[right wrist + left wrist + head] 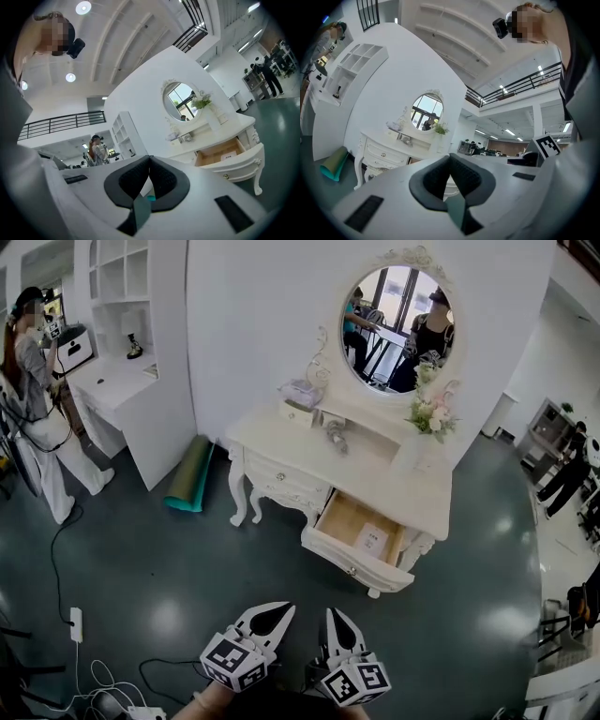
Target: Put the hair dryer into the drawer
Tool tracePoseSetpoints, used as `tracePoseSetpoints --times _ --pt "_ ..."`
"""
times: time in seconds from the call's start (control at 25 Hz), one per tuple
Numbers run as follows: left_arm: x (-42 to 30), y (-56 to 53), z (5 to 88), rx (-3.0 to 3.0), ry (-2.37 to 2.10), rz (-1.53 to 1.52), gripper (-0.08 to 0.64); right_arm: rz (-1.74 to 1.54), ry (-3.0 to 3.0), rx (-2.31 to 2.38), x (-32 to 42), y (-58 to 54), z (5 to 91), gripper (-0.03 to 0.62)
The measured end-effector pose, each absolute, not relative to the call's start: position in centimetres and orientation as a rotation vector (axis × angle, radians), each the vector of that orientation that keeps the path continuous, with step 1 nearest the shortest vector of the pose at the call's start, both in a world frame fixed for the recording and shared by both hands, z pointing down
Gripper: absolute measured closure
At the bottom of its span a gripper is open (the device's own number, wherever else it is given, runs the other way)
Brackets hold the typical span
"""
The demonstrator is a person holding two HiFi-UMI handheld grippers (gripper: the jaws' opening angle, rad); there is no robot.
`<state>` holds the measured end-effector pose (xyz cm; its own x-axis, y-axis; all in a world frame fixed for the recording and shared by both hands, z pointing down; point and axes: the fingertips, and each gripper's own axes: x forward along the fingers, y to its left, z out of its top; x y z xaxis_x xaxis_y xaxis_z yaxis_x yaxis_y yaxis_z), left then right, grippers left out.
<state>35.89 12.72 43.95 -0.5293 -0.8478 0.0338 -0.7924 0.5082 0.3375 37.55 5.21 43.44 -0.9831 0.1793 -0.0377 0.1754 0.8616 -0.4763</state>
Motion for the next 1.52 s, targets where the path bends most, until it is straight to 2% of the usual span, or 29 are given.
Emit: tracePoseSetpoints --times 0.76,1.52 --pt "19.7 11.8 42.3 1.409 -2.532 -0.421 0.545 0.793 -3.008 -0.296 20.9 4.9 41.5 0.574" --pt "8.9 13.7 43.1 1.492 -2.466 -0.386 0.545 0.844 -3.007 -0.166 9.8 5.7 42.3 0.574"
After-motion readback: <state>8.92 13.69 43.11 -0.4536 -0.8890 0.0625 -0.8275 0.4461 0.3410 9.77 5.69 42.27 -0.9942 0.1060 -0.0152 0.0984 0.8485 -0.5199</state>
